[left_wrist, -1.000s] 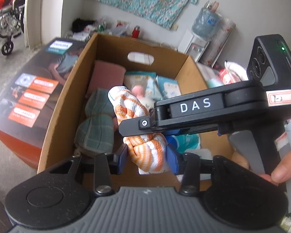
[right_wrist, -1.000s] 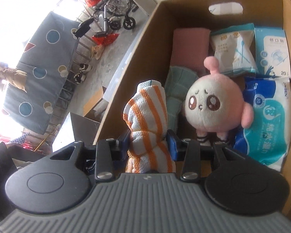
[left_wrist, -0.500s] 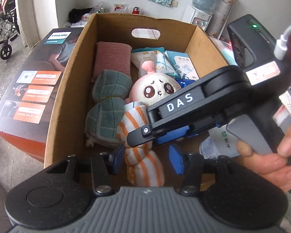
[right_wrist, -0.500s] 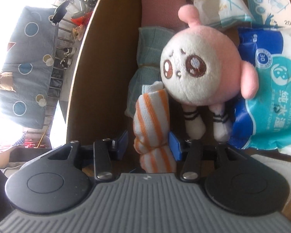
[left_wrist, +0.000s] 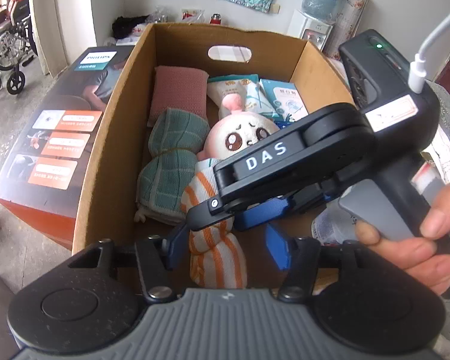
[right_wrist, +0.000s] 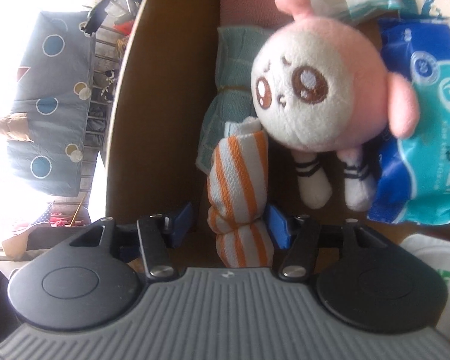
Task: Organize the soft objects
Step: 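Open the right tool and release the striped towel in the box, then move the right tool to the green floral cloth and grasp it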
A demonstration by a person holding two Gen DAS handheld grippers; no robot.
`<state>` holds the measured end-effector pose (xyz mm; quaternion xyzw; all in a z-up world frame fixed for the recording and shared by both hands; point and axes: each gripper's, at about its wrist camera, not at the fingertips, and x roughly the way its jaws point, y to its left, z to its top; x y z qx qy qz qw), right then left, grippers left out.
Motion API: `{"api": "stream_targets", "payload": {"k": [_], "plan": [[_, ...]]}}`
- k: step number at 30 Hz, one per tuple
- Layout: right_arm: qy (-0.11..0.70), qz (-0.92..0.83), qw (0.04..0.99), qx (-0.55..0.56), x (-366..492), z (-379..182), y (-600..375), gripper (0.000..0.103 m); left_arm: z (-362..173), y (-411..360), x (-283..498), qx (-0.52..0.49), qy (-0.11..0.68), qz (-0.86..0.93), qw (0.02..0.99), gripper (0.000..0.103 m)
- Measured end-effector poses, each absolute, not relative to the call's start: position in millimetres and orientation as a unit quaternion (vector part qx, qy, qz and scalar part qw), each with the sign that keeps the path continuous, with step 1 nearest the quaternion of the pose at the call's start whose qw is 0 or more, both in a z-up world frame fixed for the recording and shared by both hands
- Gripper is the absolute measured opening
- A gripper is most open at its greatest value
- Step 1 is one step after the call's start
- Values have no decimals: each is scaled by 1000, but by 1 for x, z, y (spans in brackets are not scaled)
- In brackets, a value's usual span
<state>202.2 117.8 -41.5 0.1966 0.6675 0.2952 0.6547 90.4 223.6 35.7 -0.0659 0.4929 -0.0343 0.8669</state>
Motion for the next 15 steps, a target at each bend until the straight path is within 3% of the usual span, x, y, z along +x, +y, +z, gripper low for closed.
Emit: {"api": "stream_targets", "payload": {"k": [8,15], "plan": [[583,330,704,238,183,2,77,65,57,207,76,-57,434,-29,899,74],[487,317,770,266,162,34,10,67,68,174,73,-72,391,-48,916,76]]}}
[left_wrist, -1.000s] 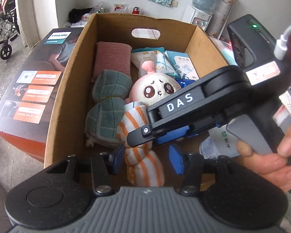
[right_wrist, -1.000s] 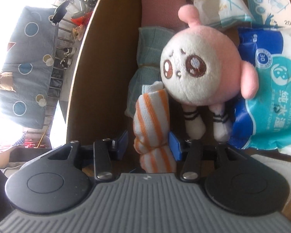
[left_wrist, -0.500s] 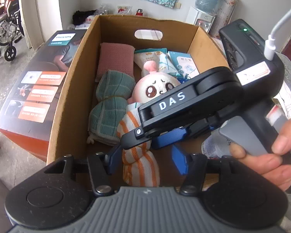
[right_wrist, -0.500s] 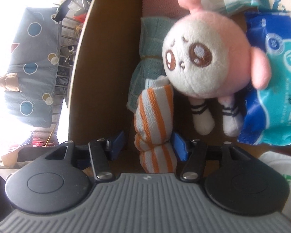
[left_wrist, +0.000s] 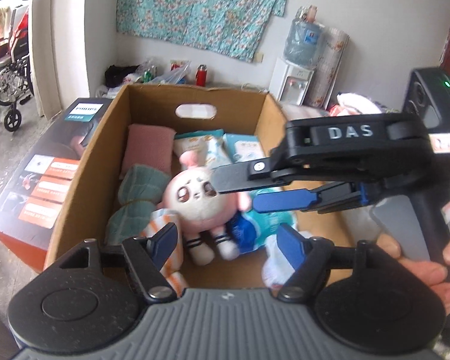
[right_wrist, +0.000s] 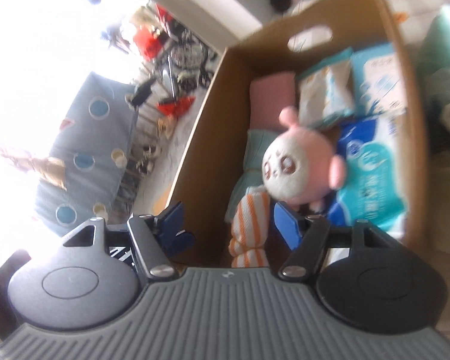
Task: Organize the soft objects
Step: 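Move the right tool to the green floral cloth and grasp it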
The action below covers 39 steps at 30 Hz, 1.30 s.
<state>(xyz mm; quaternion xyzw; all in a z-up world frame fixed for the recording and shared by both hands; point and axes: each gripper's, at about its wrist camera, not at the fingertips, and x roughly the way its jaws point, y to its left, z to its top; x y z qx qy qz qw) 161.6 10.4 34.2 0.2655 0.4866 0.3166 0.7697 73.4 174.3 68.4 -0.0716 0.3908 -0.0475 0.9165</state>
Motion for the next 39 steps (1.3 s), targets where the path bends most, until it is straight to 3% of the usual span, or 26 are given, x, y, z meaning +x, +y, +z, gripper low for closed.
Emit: {"api": "stream_targets", "payload": {"k": [10,22,39], "plan": [[406,244,818,328,133,48,-107,68,77,102,84,-71,348,-115,928,76],[369,157,845,354,84,32,-212,68,67,-8,79,-12,328,-200,923,76],[451,61,850,266,62,-36,-276,68,-5,-93,65,108,369,-227,895,74]]}}
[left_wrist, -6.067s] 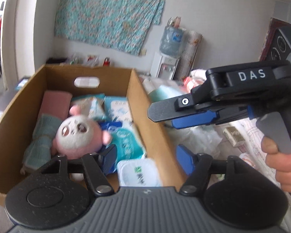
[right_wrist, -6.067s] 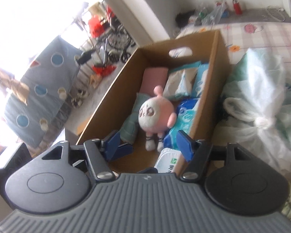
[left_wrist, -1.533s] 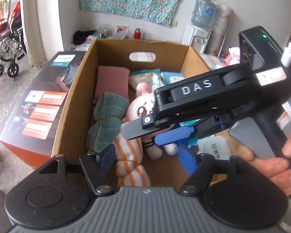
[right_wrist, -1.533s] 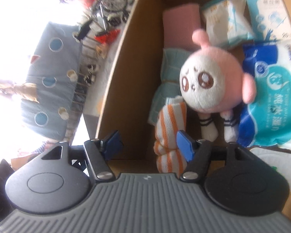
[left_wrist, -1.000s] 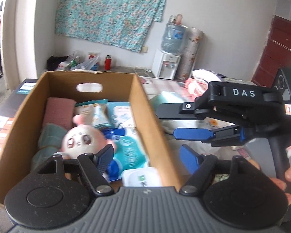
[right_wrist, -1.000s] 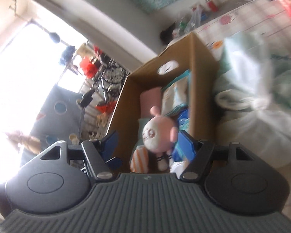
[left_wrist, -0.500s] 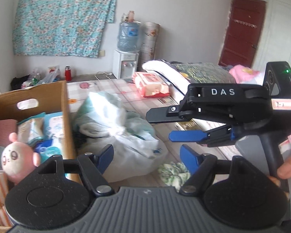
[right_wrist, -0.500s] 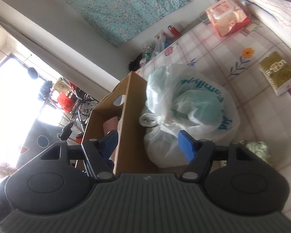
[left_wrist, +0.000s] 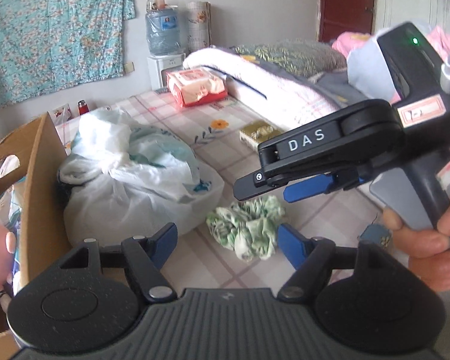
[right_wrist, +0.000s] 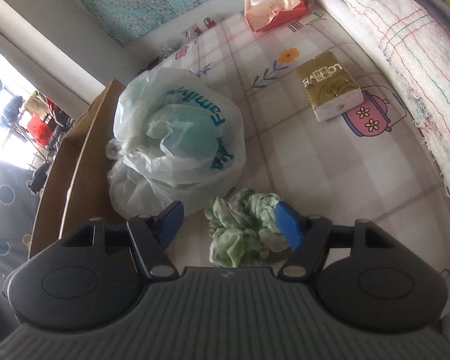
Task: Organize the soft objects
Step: 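Move the right tool to the green floral cloth and grasp it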
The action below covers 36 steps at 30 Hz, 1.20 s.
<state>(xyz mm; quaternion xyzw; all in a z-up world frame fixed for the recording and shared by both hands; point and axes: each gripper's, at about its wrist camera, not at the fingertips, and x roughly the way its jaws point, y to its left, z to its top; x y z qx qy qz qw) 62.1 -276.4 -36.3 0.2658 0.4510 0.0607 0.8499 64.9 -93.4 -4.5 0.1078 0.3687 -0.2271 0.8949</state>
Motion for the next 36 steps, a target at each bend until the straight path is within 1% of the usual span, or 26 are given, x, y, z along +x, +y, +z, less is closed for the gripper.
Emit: {"api": "stream_targets", "payload": {"k": [5,13,19,22,25,27,28,30,31,33,34,36], "plan": [[472,57,849,230,70,-52,-268,66,-20,-91,73,97,396,-226,885,68],[471,44,853,222,78,-59,-280,58,-33,-94,88,84,411,-243,875,68],[461,65,844,265,79,-60,-316,54,-42,-100,91,84,411,-262,869,68],[465,75,846,251,78,-63,-316,53,-47,-107,93,92,407,-268,868,68],[473,84,843,243,78,-69,-311,48,-52,-115,95,101,398,-269,871,68],[470,89,845,240,77,-69,-309,47,-56,-118,95,103,397,-268,872,63],[469,90,845,241,77,-70,-308,46,-58,-118,96,102,397,-266,872,62],[469,95,844,243,78,-71,-307,42,-60,-120,97,97,395,-265,874,55],[469,96,844,242,78,-72,-306,40,-60,-120,97,94,394,-266,875,53],[468,99,844,241,78,-73,-305,32,-61,-119,97,91,392,-264,876,44],[469,100,844,243,78,-74,-304,29,-61,-119,97,90,390,-264,877,42],[467,99,844,244,78,-76,-303,22,-60,-118,97,87,387,-263,879,35]]}}
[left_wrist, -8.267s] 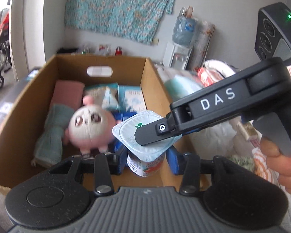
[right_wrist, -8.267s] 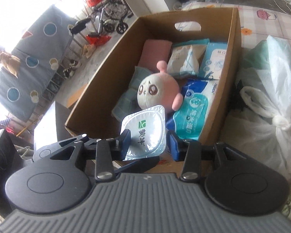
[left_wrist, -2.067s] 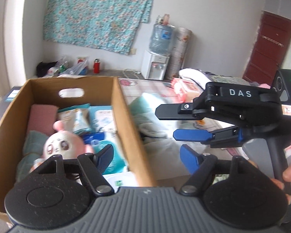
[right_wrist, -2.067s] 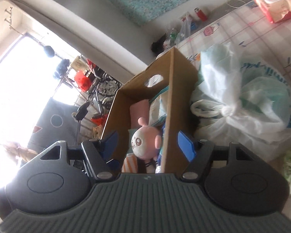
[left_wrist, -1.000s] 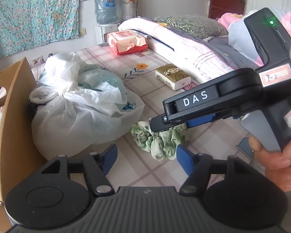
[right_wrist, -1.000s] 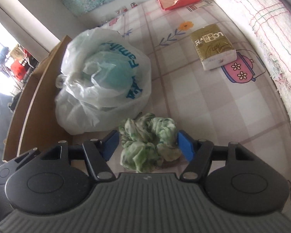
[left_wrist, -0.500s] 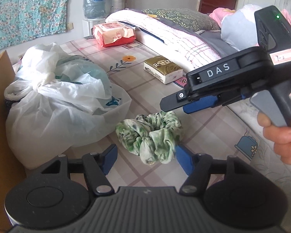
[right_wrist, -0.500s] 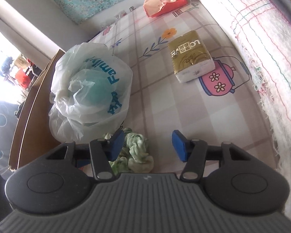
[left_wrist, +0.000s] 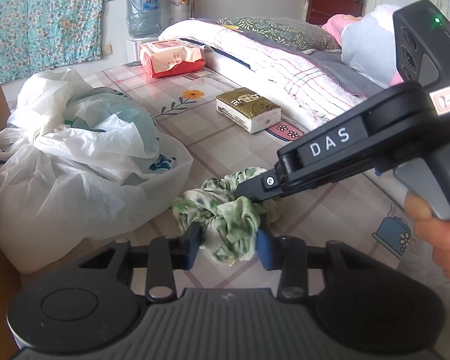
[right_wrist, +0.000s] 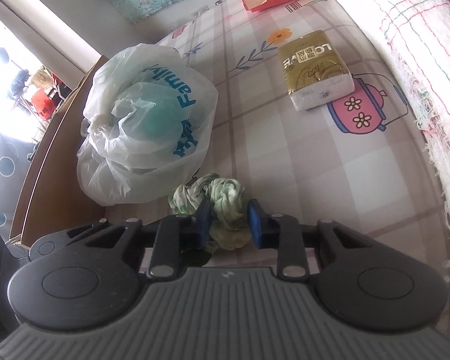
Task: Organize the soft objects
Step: 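Move the right tool to the green floral cloth and grasp it, then carry the green cloth into the box and open the right tool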
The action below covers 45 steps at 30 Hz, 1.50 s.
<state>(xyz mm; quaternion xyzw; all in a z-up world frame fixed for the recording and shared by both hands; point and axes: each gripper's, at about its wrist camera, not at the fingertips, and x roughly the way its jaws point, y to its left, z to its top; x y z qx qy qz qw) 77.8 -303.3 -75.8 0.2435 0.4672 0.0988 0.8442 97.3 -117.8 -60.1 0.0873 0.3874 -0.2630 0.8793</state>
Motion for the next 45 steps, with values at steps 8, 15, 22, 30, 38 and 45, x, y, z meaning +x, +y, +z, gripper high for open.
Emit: {"api": "stream_targets", "payload": {"k": [8,15,22,30,38,45], "plan": [[452,102,845,269,73,-65,-305,13,-41,-112,89,86,355,-259,894,23],[414,126,865,253,72,-17,-293,13,1,-100,77,79,293,-248,920,23],[380,197,880,206,97,42,-239,13,48,-52,69,65,236,-188,951,23],[386,308,860,128,142,88,-116,13,85,31,59,55,214,-82,972,20],[445,393,800,90,176,85,9,13,91,122,54,23,264,2,964,20],[505,431,745,68,193,56,98,14,77,189,45,-7,323,48,945,22]]}}
